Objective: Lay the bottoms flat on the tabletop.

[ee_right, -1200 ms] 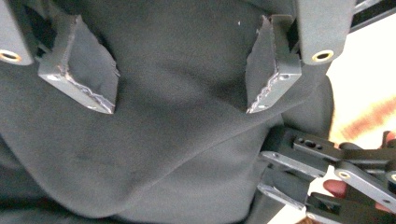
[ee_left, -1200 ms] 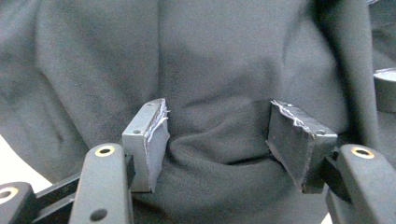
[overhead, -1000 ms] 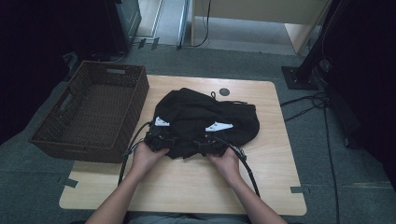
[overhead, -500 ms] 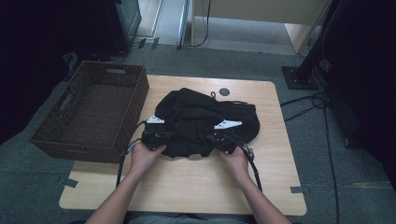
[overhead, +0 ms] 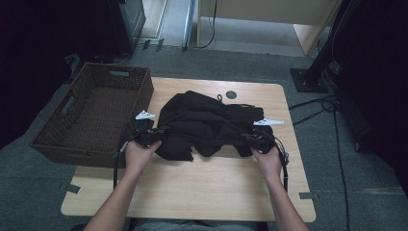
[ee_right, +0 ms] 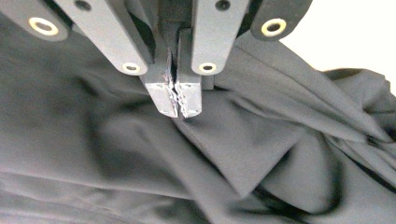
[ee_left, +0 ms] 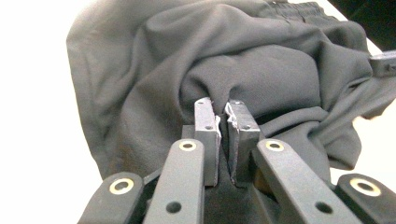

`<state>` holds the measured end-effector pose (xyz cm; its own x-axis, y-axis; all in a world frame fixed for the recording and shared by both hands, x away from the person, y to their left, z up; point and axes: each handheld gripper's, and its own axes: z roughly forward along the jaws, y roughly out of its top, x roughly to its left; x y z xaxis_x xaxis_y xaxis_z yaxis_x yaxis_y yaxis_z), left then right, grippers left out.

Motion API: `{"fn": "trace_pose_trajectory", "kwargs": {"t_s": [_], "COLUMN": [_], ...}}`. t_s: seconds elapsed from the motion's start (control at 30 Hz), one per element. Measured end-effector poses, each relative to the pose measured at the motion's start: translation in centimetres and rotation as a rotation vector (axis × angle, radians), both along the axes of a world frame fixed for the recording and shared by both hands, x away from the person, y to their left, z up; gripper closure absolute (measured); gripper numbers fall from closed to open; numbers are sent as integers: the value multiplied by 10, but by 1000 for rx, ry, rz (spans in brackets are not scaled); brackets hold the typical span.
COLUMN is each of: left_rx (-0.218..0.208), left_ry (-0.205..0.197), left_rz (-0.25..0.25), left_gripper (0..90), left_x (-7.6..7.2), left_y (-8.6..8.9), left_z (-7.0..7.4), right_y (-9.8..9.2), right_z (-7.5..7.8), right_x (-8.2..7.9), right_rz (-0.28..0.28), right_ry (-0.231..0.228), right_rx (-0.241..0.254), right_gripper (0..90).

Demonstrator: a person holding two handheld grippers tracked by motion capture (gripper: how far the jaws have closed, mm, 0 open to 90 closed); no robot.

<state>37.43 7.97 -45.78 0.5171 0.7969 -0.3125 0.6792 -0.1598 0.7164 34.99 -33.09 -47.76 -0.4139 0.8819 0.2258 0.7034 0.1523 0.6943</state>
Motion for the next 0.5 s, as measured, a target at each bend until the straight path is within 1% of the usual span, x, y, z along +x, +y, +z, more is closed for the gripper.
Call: {"fn": "trace_pose_trajectory", "kwargs": {"t_s": [0.07,0.1,0.17,0.23,0.27,0.3,0.33,0.4,0.43,0.47,0.5], "left_rx": [19,25,19,15,15,10,13,10,8,14,14], "left_ry": [7,11,22,23,23,23,21,25,31,35,35], "left_rz": [13,20,35,42,42,45,44,41,37,28,28], "left_gripper": [852,852,852,851,851,851,851,848,848,837,817], "left_x": [2,3,6,8,8,10,11,12,12,13,13], "left_y": [0,0,1,3,3,4,4,4,3,-1,-1], "left_z": [-1,-1,-3,-3,-3,-3,-3,-3,-4,-6,-6], "right_y": [-7,-11,-19,-28,-28,-32,-39,-41,-45,-48,-47], "right_z": [0,0,0,0,0,0,0,0,0,0,-1], "right_x": [-1,-2,-3,-4,-4,-4,-5,-5,-5,-5,-5], "right_rz": [-23,-37,-61,-79,-79,-82,-101,-106,-121,-138,-146], "right_ry": [2,1,-1,9,9,11,16,14,12,4,3], "right_rx": [-22,-42,-63,-38,-38,-22,-16,-17,-24,-45,-58], "right_gripper": [879,879,879,879,879,879,879,880,879,878,876]}}
